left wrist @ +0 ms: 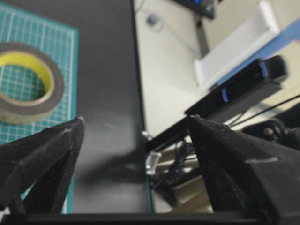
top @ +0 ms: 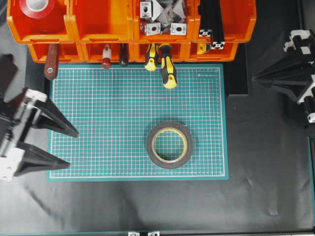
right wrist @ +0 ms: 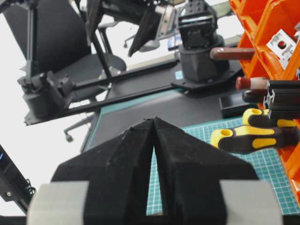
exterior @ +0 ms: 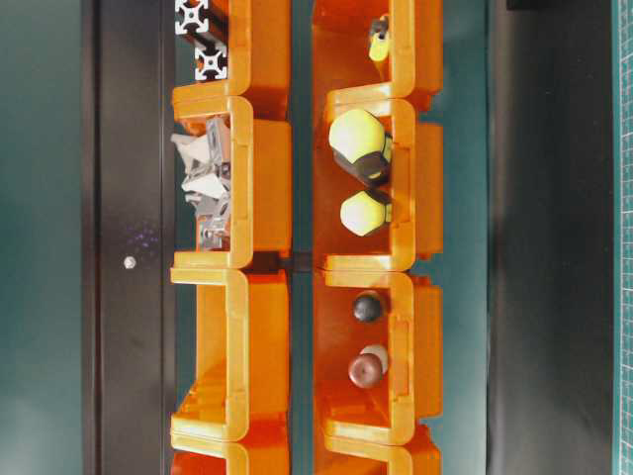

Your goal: Pick foam from container rack with left arm.

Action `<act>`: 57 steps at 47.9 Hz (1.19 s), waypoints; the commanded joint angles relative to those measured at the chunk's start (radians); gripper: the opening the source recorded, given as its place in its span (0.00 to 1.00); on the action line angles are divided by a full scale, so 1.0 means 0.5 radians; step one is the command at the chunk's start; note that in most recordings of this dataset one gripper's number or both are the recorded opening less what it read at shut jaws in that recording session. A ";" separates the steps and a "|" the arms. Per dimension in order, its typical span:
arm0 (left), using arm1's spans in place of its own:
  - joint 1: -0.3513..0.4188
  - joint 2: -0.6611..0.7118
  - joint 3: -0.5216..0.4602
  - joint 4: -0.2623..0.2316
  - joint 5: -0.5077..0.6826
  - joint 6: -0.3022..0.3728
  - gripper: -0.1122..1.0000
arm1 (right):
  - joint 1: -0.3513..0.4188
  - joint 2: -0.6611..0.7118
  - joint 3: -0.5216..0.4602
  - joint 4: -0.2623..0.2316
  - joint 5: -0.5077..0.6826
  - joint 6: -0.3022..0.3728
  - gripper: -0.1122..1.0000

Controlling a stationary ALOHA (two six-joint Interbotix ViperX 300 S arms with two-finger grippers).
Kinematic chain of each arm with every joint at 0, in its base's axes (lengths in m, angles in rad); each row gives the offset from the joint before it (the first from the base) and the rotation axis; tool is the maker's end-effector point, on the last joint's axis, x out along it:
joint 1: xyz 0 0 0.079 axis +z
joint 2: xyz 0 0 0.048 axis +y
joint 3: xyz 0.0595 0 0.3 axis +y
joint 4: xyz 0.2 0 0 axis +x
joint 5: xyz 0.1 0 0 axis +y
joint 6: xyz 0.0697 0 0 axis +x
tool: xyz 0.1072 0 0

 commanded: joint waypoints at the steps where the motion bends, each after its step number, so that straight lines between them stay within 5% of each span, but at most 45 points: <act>1: -0.006 -0.092 0.006 0.006 -0.009 0.003 0.88 | 0.003 0.009 -0.043 0.006 -0.003 0.003 0.09; 28: 0.120 -0.282 0.071 0.003 -0.009 -0.015 0.88 | -0.009 -0.034 0.006 0.003 0.003 -0.006 0.09; 57: 0.141 -0.313 0.095 0.003 -0.009 0.025 0.88 | -0.021 -0.086 -0.003 0.003 0.285 -0.009 0.09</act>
